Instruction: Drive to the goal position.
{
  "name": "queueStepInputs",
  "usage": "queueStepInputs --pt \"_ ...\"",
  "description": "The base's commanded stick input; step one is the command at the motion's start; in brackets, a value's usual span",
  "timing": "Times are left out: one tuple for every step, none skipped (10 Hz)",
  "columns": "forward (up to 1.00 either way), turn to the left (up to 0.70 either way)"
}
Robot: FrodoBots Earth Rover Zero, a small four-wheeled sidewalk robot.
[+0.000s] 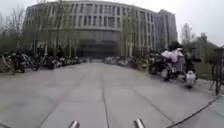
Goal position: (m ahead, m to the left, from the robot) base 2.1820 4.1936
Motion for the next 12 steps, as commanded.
queueStepInputs --pt "1.0 -0.1" --pt "1.0 -0.39" --pt "1.0 -0.39" --pt "1.0 -0.39" --pt "1.0 -0.39" --pt "1.0 -0.39" --pt "1.0 -0.39" --pt "1.0 -0.39" --pt "1.0 -0.39" --pt "1.0 -0.13" --pt "1.0 0.01" --pt "1.0 0.01"
